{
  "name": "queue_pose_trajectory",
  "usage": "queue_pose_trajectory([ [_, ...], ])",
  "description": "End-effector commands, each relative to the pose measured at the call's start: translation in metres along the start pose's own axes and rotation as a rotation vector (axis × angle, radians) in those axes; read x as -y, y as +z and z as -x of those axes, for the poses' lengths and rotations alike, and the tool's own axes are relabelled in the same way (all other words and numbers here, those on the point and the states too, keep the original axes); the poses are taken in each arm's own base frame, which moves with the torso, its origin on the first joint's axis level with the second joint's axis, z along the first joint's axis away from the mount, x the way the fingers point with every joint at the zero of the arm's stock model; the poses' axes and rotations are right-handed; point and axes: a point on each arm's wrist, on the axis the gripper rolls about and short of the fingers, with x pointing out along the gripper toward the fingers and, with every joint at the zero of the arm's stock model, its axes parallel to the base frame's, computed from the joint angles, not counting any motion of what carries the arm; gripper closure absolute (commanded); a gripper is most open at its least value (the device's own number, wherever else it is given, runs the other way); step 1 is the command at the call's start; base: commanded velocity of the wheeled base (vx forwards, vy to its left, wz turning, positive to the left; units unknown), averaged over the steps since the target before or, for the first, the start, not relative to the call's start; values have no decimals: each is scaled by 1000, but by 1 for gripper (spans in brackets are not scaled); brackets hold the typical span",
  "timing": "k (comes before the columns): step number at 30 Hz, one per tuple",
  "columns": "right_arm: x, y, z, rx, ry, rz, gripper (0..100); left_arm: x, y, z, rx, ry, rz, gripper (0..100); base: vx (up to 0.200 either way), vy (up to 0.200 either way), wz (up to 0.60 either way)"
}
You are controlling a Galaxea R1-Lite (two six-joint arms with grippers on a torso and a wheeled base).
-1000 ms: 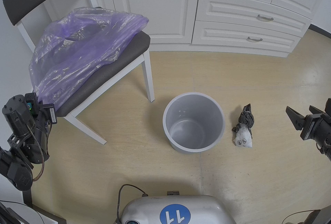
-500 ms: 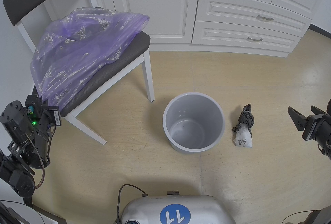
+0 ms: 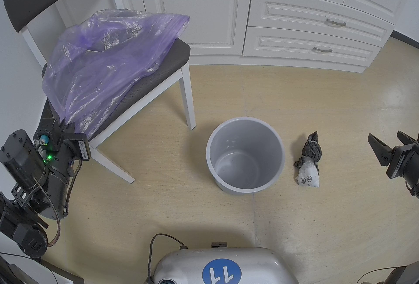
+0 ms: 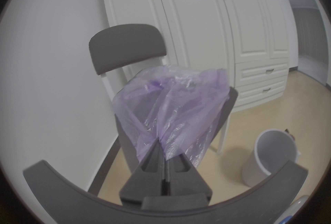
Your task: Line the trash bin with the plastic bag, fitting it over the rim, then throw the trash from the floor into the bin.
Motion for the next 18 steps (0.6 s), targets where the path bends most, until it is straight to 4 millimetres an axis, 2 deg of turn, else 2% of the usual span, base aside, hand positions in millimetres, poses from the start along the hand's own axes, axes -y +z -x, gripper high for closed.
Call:
queue_pose_trajectory([
  [1, 1, 1, 6, 16, 10, 8, 0, 5, 18, 13, 75, -71, 51, 100, 0, 0, 0],
  [18, -3, -9, 8, -18, 50, 55, 0, 16, 34, 34, 144, -195, 140, 100, 0, 0, 0],
])
